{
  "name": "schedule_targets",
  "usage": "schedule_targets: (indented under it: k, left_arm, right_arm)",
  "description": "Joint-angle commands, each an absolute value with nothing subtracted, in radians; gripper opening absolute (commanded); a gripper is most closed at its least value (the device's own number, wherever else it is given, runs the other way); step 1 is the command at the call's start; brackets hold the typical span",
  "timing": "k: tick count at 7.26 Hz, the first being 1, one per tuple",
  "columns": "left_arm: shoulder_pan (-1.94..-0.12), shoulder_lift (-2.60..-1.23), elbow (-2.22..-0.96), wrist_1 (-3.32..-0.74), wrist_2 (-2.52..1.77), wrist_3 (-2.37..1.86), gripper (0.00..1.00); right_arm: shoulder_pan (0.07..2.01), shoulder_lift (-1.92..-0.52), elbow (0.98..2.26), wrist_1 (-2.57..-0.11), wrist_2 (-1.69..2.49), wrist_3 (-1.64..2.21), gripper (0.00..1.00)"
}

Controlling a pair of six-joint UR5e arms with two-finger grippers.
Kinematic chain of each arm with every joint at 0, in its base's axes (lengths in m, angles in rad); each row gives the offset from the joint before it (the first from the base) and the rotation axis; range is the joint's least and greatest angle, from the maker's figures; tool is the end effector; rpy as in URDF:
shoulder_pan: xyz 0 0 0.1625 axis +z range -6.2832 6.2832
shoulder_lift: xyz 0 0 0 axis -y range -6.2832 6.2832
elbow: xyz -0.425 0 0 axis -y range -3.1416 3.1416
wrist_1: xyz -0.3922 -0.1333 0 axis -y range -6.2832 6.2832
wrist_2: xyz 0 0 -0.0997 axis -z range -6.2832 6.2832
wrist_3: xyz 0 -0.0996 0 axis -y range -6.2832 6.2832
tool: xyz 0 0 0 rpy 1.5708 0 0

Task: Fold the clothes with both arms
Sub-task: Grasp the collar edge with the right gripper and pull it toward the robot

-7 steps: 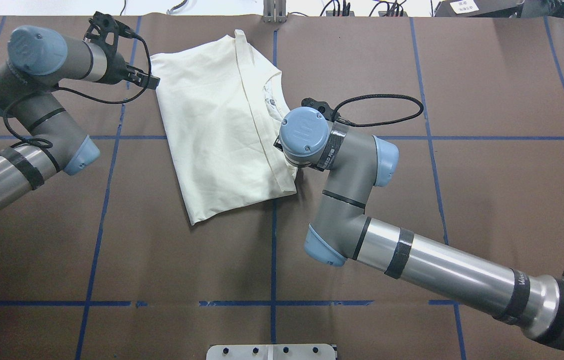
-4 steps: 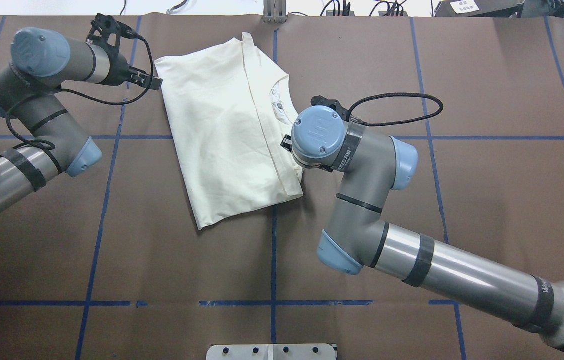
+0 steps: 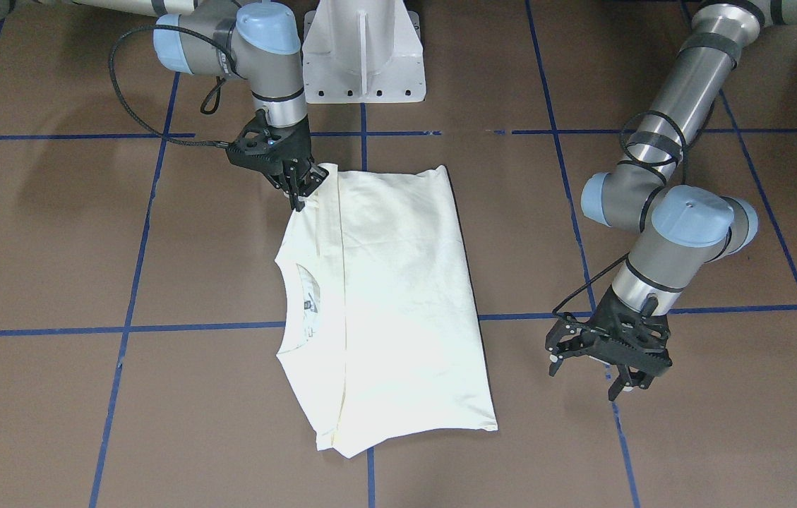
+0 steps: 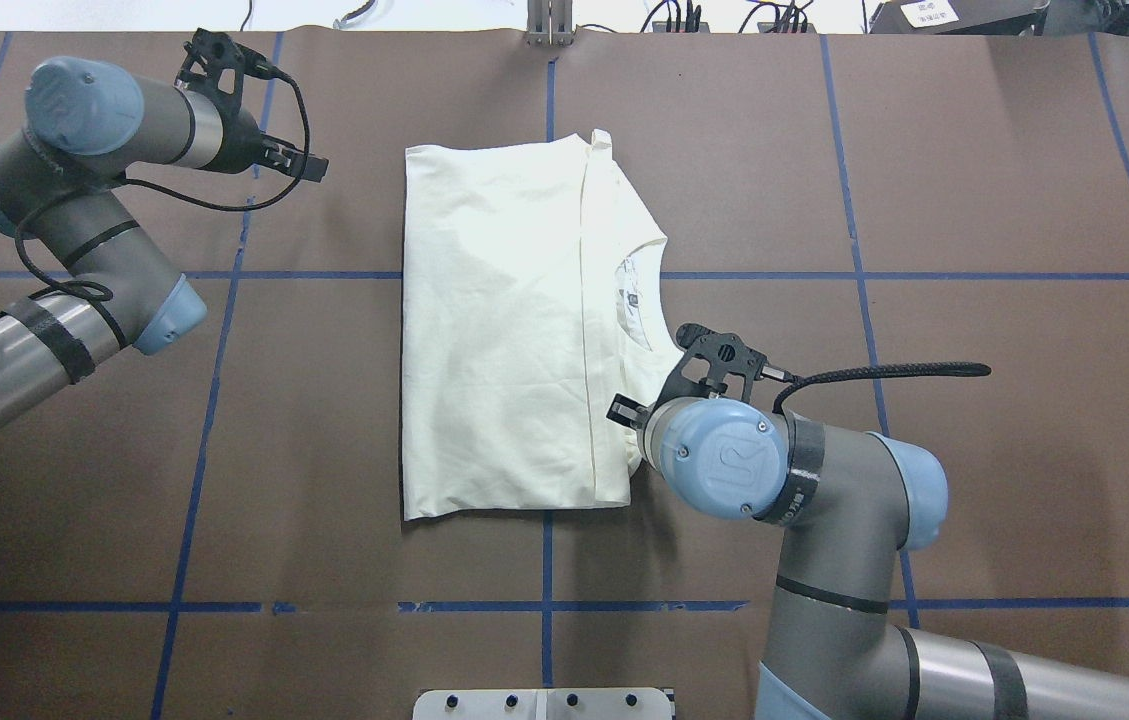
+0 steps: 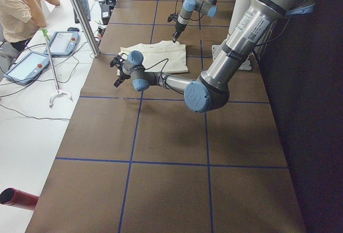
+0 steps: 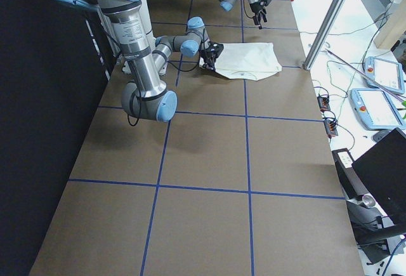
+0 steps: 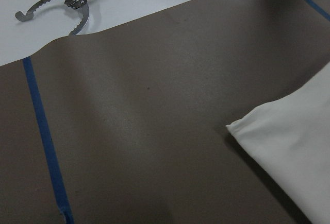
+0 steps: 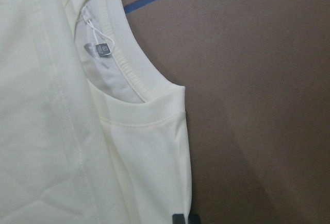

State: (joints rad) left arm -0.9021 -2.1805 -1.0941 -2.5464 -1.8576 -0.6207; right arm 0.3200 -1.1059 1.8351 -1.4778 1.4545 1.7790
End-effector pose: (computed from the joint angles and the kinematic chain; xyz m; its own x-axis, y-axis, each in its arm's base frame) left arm 0.3900 -0.6631 0.4123 0.6453 0.4419 -0.6232 0.1215 0.7460 0.6548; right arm -0.5461 -0.3336 0.2754 0.5508 0.3988 0.7331 -0.5182 0.8520 -0.0742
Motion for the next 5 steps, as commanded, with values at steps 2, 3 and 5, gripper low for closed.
schedule_targets:
  k: [2, 3, 5]
  left_arm:
    - [-0.902, -2.183, -1.104, -2.543, -1.861, -0.623, 1.0]
    - [-0.902, -2.181, -1.127, -2.53, -1.862, -0.623, 1.0]
    - [-0.911, -2.175, -1.178, -2.429, -1.998, -0.62, 1.0]
  right_arm:
    - [0.295, -1.192, 1.954, -1.488, 1.425, 1.775, 0.99]
    - [0.307, -1.178, 1.977, -1.55, 1.436, 1.741, 1.0]
    - [0.314, -1.164, 2.032, -1.588, 1.459, 1.582, 1.0]
